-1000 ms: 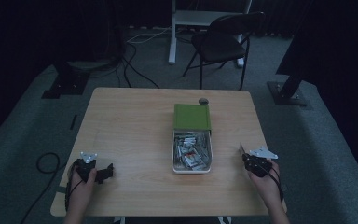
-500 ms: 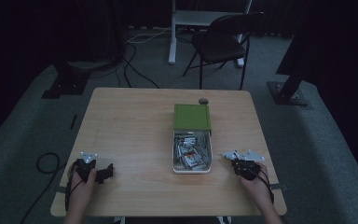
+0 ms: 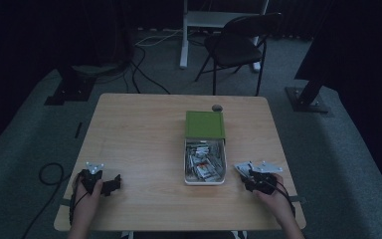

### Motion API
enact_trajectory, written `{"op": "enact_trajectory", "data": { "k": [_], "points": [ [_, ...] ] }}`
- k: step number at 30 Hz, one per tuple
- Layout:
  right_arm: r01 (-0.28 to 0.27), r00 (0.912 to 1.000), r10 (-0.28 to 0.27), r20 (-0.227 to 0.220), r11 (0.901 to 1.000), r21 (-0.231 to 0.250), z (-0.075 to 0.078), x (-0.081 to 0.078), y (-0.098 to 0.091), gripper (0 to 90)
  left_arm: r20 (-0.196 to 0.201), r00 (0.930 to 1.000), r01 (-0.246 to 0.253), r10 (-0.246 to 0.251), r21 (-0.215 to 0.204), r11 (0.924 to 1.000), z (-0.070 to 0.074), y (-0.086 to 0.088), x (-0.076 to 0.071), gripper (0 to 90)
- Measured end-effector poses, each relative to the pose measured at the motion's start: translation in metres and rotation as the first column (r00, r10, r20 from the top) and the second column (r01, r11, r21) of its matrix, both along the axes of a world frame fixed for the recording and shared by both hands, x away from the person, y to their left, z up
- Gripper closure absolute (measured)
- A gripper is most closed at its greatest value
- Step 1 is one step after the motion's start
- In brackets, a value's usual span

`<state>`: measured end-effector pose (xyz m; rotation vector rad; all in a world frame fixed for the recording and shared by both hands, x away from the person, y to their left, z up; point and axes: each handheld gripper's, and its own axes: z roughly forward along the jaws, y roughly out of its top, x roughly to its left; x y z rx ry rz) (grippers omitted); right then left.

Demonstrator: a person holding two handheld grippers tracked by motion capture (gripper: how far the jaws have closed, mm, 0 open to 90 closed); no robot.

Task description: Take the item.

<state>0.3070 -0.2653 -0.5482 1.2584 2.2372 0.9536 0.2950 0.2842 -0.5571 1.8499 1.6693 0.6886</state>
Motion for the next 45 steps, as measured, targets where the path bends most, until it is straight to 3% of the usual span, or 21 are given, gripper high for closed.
{"op": "enact_trajectory", "data": {
  "k": [7,11,14,16,17,20,22,23,26,27,28,31,35,41,45],
  "points": [
    [-0.011,0.9999,0.011,-0.010,0.9990,0.043,0.008,-0.005,-0.002,38.2,-0.004,0.9999,0.014,-0.013,0.003,0.9999,0.000,0.000,0.000,3.9],
    [0.000,1.0000,0.000,-0.005,0.9960,0.089,0.014,-0.005,-0.006,31.0,-0.004,0.9975,0.071,-0.071,0.002,0.9975,0.000,-0.003,-0.001,3.9],
    [-0.003,0.9999,0.002,0.011,0.9944,0.106,0.019,-0.005,-0.007,28.6,-0.002,0.9912,0.132,-0.132,0.006,0.9912,0.000,-0.005,-0.002,4.4],
    [-0.005,0.9999,0.004,0.013,0.9936,0.113,0.020,-0.006,-0.007,28.6,-0.002,0.9912,0.132,-0.132,0.006,0.9912,0.000,-0.005,-0.002,5.1],
    [-0.008,0.9998,0.005,0.019,0.9904,0.138,0.022,-0.006,-0.006,23.2,-0.004,0.9843,0.177,-0.177,0.008,0.9843,0.001,-0.010,-0.002,5.1],
    [-0.011,0.9998,0.009,0.016,0.9885,0.151,0.023,-0.007,-0.004,22.5,-0.011,0.9751,0.222,-0.222,0.017,0.9750,0.002,-0.017,-0.003,5.6],
    [-0.016,0.9998,0.014,0.016,0.9882,0.152,0.023,-0.007,-0.004,22.2,-0.011,0.9751,0.222,-0.222,0.017,0.9750,0.002,-0.017,-0.003,5.6],
    [-0.036,0.9993,0.034,0.018,0.9888,0.145,0.023,-0.007,-0.002,21.9,-0.003,0.9677,0.252,-0.252,0.024,0.9674,0.003,-0.024,-0.004,5.5],
    [-0.049,0.9988,0.047,0.017,0.9874,0.150,0.023,-0.008,0.000,21.0,0.004,0.9575,0.288,-0.288,-0.027,0.9571,0.005,-0.033,-0.004,5.6],
    [-0.049,0.9988,0.047,0.017,0.9874,0.150,0.023,-0.008,0.000,21.0,0.004,0.9575,0.288,-0.288,-0.027,0.9571,0.005,-0.033,-0.004,5.5],
    [-0.055,0.9985,0.053,0.017,0.9867,0.153,0.022,-0.008,0.001,21.0,0.005,0.9496,0.313,-0.313,-0.026,0.9493,0.006,-0.039,-0.005,5.5],
    [-0.075,0.9972,0.072,0.020,0.9852,0.155,0.021,-0.008,0.003,19.5,-0.009,0.9372,0.349,-0.349,0.005,0.9372,0.007,-0.049,-0.005,5.6],
    [-0.099,0.9951,0.097,0.022,0.9823,0.159,0.020,-0.007,0.006,17.4,-0.014,0.9167,0.399,-0.399,0.005,0.9168,0.006,-0.064,-0.006,5.5],
    [-0.120,0.9927,0.117,0.029,0.9788,0.166,0.020,-0.007,0.011,13.9,-0.009,0.8949,0.446,-0.446,0.027,0.8945,0.004,-0.080,-0.003,5.5],
    [-0.133,0.9911,0.129,0.033,0.9766,0.169,0.020,-0.006,0.013,13.9,0.009,0.8800,0.475,-0.475,0.008,0.8800,0.006,-0.089,-0.002,5.5]
  ]
}}
